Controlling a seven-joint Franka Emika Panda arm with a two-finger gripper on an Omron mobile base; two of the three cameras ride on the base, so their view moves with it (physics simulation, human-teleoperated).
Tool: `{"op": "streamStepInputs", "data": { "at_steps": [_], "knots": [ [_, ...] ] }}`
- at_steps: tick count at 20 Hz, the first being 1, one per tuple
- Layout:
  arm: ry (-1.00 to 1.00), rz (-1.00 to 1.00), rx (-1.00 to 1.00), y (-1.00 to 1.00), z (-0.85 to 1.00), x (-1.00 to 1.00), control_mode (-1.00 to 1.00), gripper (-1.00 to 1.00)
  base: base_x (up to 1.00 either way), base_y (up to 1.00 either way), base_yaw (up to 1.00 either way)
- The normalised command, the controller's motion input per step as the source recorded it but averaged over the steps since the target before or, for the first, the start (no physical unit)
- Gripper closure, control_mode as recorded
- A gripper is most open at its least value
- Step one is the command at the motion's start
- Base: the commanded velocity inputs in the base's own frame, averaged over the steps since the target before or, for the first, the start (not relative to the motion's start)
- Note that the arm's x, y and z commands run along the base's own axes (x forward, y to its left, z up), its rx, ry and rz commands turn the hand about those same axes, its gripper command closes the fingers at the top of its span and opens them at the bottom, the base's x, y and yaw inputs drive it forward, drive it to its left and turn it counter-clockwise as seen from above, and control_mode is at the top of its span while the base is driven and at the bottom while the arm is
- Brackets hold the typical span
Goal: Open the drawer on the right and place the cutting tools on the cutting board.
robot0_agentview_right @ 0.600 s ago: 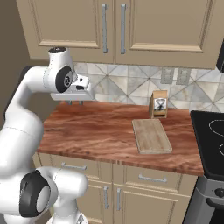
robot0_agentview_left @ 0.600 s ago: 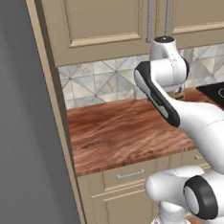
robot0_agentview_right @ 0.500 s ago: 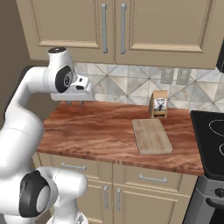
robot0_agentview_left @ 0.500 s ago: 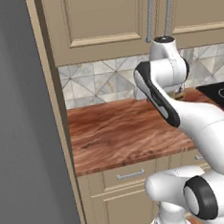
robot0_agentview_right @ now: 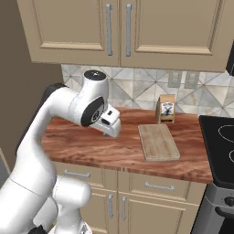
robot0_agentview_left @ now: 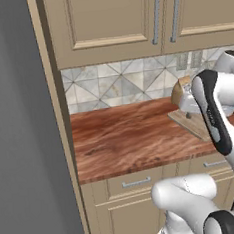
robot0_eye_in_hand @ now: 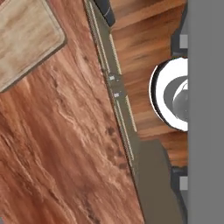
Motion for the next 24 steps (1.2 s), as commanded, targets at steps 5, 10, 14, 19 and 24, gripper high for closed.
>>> {"op": "streamStepInputs", "data": {
  "at_steps": [5,10,14,19,24],
  "knots": [
    [-0.01,-0.36,0.28,-1.00,-0.36,-0.86,-1.00,-1.00,0.00,0.00,0.00],
    [-0.04,-0.37,0.28,-1.00,-0.43,-0.78,-1.00,-1.00,0.00,0.00,0.00],
    [-0.11,-0.38,0.33,-0.99,-0.48,-0.71,-1.00,-1.00,0.00,0.00,0.00],
    [-0.19,-0.46,0.39,-0.62,-0.62,-0.54,-1.00,-1.00,0.00,0.00,0.00],
    [-0.23,-0.27,0.31,-0.16,-0.75,-0.07,-1.00,-1.00,0.00,0.00,0.00]
  ]
}}
